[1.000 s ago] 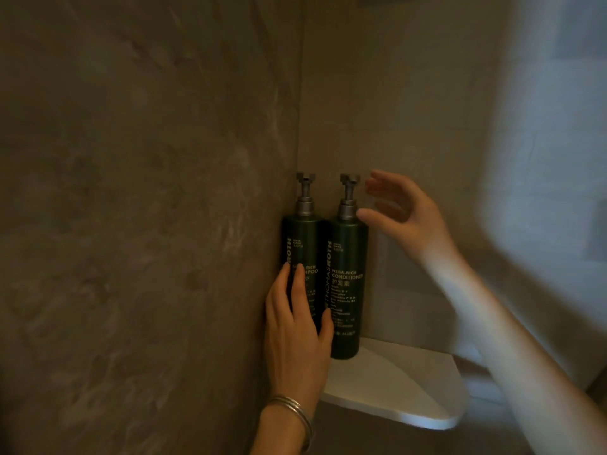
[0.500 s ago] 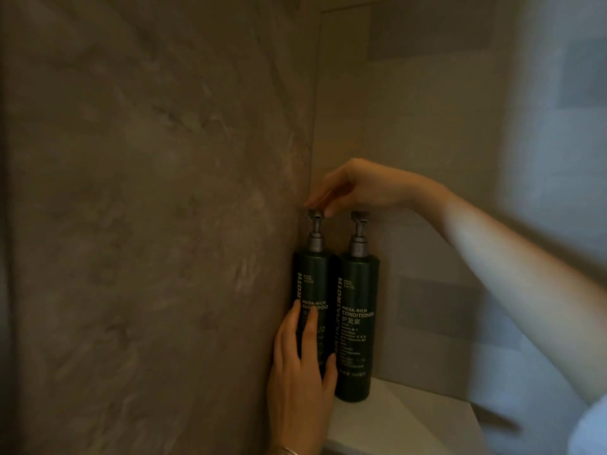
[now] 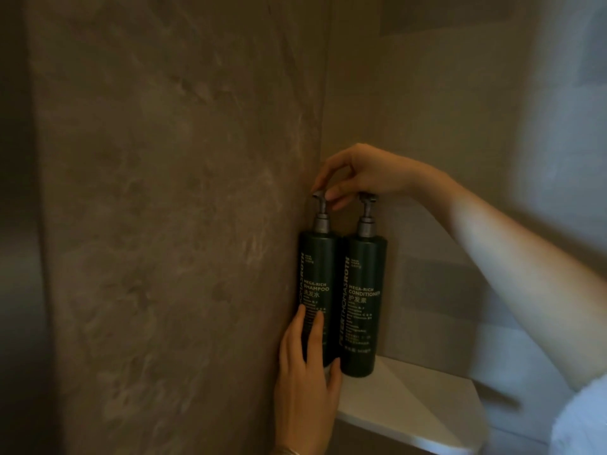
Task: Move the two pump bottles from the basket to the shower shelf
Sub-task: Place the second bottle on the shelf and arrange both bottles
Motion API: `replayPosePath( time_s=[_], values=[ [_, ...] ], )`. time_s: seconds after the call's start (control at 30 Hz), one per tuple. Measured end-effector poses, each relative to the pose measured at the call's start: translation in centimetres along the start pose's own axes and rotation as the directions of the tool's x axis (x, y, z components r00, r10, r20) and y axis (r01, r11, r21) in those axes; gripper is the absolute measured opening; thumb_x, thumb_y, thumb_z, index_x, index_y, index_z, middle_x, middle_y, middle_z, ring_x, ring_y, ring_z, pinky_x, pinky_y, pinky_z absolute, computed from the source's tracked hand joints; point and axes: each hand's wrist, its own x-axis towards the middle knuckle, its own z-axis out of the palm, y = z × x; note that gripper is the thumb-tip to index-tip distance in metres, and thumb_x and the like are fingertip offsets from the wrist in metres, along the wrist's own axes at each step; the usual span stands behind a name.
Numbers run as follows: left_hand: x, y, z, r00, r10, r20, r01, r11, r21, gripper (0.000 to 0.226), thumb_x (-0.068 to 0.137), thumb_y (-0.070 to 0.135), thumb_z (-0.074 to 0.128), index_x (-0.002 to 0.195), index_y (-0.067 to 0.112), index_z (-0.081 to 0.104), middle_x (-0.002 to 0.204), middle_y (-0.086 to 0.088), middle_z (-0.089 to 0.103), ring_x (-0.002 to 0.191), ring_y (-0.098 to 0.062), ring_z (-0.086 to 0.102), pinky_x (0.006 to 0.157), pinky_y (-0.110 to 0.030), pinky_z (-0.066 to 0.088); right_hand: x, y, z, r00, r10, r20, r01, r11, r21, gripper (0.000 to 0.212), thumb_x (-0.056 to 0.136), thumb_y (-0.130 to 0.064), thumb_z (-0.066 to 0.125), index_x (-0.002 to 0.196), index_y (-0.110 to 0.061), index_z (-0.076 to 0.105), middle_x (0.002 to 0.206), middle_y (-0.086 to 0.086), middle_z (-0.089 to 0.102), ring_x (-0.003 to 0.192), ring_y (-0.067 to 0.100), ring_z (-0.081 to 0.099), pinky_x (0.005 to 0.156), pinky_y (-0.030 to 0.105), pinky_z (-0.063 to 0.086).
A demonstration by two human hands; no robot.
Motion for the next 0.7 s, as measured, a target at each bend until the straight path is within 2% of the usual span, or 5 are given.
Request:
replayPosePath(
  time_s=[0.2, 0.4, 0.57, 0.63, 0.7],
  values=[
    [-0.2, -0.1, -0.3, 1.0, 0.004, 0.006, -0.004, 1.0, -0.012, 0.098, 0.057, 0.021, 0.086, 0.14, 0.022, 0.033, 0.143, -0.003, 0.03, 0.117, -0.017, 0.039, 0.081, -0.037, 0.048, -0.2, -0.2, 0.2, 1.0, -0.002, -0.018, 0.002, 0.999, 0.033, 0.019, 0.08, 0.003, 0.065, 0.097, -0.007, 0.067, 0.087, -0.006, 0.068, 0.081, 0.01, 0.069, 0.069, 0.02, 0.055],
    [-0.3, 0.0, -0.4, 1.0, 0.008, 0.009, -0.008, 1.0, -0.027, 0.098, 0.057, 0.018, 0.086, 0.14, 0.022, 0.033, 0.143, -0.003, 0.029, 0.119, -0.017, 0.036, 0.082, -0.041, 0.05, -0.6, -0.5, 0.4, 0.999, 0.012, -0.034, -0.012, 1.0, 0.015, 0.027, 0.079, 0.003, 0.066, 0.103, -0.01, 0.067, 0.079, -0.015, 0.072, 0.081, 0.005, 0.068, 0.07, 0.018, 0.055],
    [-0.6, -0.1, -1.0, 0.999, 0.017, 0.029, -0.017, 1.0, -0.008, 0.095, 0.061, 0.023, 0.083, 0.141, 0.024, 0.031, 0.144, -0.002, 0.029, 0.119, -0.016, 0.036, 0.085, -0.036, 0.044, -1.9, -1.4, 0.1, 0.996, -0.02, -0.09, 0.003, 0.984, -0.177, 0.033, 0.079, -0.012, 0.071, 0.108, -0.026, 0.065, 0.079, -0.034, 0.067, 0.083, -0.009, 0.063, 0.072, 0.007, 0.046],
    [-0.7, 0.1, -1.4, 0.999, 0.034, 0.019, -0.035, 0.999, 0.009, 0.087, 0.064, 0.023, 0.079, 0.139, 0.022, 0.033, 0.144, -0.003, 0.031, 0.121, -0.017, 0.036, 0.088, -0.035, 0.04, -2.9, -1.1, -0.6, 0.984, -0.035, -0.175, 0.005, 0.986, -0.168, 0.029, 0.08, -0.015, 0.07, 0.106, -0.026, 0.066, 0.082, -0.029, 0.069, 0.088, -0.005, 0.064, 0.078, 0.011, 0.048],
    [-0.8, 0.2, -1.7, 0.998, 0.054, 0.008, -0.054, 0.998, 0.012, 0.081, 0.066, 0.022, 0.076, 0.137, 0.02, 0.037, 0.142, -0.004, 0.035, 0.122, -0.018, 0.037, 0.089, -0.035, 0.039, -4.1, -0.3, -1.3, 0.965, -0.057, -0.256, 0.027, 0.993, -0.119, 0.026, 0.082, -0.011, 0.067, 0.106, -0.021, 0.066, 0.089, -0.011, 0.073, 0.09, 0.002, 0.066, 0.083, 0.014, 0.049]
  ],
)
